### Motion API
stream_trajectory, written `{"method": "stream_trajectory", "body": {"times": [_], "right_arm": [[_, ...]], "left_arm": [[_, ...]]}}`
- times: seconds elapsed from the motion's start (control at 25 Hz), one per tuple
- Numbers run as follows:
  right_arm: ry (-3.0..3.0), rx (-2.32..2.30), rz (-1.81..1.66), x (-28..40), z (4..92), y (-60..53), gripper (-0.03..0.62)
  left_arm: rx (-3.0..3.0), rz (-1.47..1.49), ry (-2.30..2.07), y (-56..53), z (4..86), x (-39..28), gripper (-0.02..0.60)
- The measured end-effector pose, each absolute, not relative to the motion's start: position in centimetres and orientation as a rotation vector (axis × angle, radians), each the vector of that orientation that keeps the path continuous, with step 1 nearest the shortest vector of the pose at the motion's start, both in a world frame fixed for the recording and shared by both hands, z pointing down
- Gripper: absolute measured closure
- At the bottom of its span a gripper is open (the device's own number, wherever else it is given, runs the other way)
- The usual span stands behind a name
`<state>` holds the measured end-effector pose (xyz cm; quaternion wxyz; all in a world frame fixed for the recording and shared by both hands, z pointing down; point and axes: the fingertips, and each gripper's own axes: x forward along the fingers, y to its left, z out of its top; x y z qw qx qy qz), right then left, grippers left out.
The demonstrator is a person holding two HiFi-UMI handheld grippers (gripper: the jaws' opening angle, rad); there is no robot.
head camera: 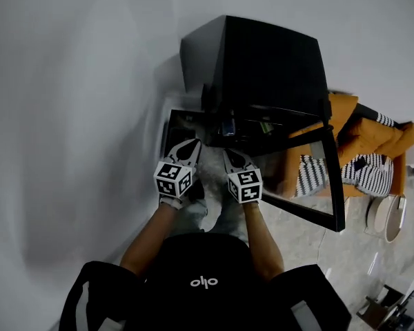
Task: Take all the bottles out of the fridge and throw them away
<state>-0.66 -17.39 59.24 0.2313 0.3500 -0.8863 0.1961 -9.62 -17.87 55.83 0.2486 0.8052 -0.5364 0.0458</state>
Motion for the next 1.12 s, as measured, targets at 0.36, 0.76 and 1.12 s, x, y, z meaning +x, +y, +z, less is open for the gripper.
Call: {"method": "stream_trajectory", "body": {"times": [0.36, 0.76, 1.12], "right_arm": [[-2.430, 1.175, 0.554, 6.2, 53.3, -18.7, 0.585], [-2.406, 1.299, 0.486, 10.6, 49.3, -20.0, 0.585], [-2.387, 1.362, 0.484, 12.5, 48.7, -20.6, 0.585]], "left_arm": [[2.280, 0.067, -1.447, -19.6, 49.4, -5.7, 0.575], [2.314, 0.031, -1.436, -19.8, 47.1, -3.4, 0.577], [2.391, 0.039, -1.391, -21.1, 45.6, -1.4, 0.575]]}}
